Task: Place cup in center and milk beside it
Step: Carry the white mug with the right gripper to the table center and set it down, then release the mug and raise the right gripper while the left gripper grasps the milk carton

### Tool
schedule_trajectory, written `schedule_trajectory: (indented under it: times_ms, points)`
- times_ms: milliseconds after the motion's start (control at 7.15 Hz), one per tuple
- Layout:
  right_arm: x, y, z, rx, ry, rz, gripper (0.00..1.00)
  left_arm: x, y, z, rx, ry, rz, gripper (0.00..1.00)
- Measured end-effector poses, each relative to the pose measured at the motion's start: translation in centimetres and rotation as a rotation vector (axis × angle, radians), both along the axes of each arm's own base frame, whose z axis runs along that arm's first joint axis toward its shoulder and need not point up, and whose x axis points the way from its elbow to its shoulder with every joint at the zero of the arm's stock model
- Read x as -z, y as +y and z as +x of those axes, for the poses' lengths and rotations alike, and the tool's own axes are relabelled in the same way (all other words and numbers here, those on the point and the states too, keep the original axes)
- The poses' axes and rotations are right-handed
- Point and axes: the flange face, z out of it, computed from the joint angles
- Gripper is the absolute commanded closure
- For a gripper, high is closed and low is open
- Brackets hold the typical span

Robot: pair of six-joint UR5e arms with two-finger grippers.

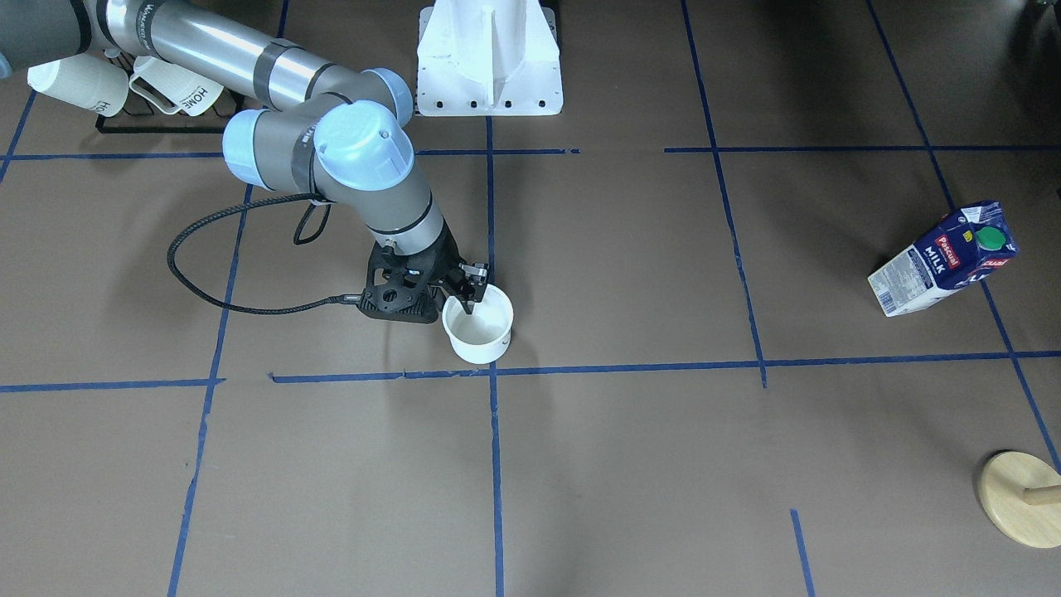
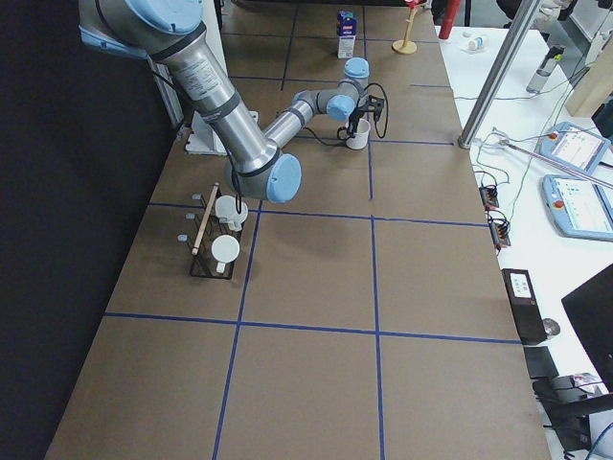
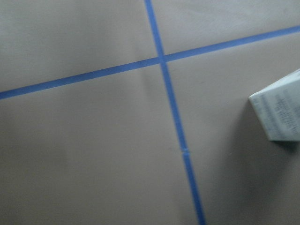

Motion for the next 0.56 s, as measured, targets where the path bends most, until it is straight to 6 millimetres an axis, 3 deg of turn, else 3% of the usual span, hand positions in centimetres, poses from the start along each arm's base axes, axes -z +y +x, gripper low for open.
schedule_trajectory:
  times_ms: [280,559]
  points:
    - [-3.1,0.5,5.9,0.009,-0.020,0.009,0.00,5.4,-2.6,1.4,0.068,0.054,-0.078,0.00]
    - [-5.2,0.7,8.7,0.024,-0.014,0.040,0.00,9.2,-6.4,3.5,0.097,0.057,-0.154,0.00]
